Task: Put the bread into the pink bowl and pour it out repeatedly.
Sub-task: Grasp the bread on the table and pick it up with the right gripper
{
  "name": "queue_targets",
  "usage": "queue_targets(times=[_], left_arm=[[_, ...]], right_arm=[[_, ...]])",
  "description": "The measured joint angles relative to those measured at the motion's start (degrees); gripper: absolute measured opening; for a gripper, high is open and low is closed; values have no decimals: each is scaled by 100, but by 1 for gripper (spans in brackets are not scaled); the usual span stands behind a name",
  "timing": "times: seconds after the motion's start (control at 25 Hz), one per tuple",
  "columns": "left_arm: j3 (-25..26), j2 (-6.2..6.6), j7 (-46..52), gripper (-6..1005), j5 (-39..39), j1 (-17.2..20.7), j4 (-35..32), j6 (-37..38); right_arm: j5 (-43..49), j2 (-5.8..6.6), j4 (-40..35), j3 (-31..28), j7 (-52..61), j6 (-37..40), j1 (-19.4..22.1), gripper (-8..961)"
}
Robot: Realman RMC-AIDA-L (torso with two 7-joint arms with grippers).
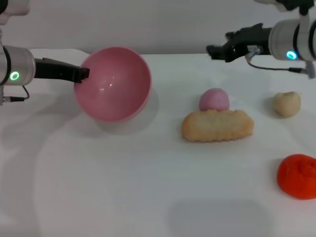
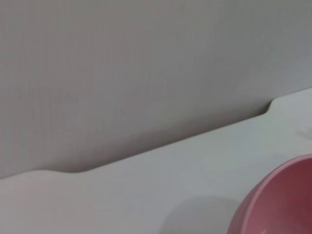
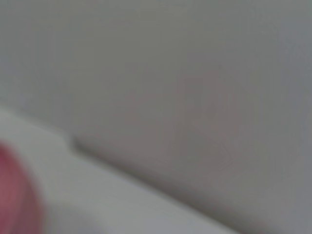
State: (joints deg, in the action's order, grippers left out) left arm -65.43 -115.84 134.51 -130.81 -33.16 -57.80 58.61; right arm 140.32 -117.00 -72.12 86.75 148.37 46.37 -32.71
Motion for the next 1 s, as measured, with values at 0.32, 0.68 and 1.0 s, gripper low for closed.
queue_targets(times=[0.32, 0.68, 1.0], left_arm=[[-24, 2, 4, 45, -19, -1, 23, 127], [-44, -38, 5, 45, -24, 2, 32, 225], [-23, -159, 23, 45, -20, 44, 32, 273]], right_arm=[[908, 64, -698, -637, -387, 3599, -841, 583], [1330, -144, -362, -571, -1127, 4580, -1310, 585], [1351, -154, 419, -526, -1460, 3856, -1409, 584]])
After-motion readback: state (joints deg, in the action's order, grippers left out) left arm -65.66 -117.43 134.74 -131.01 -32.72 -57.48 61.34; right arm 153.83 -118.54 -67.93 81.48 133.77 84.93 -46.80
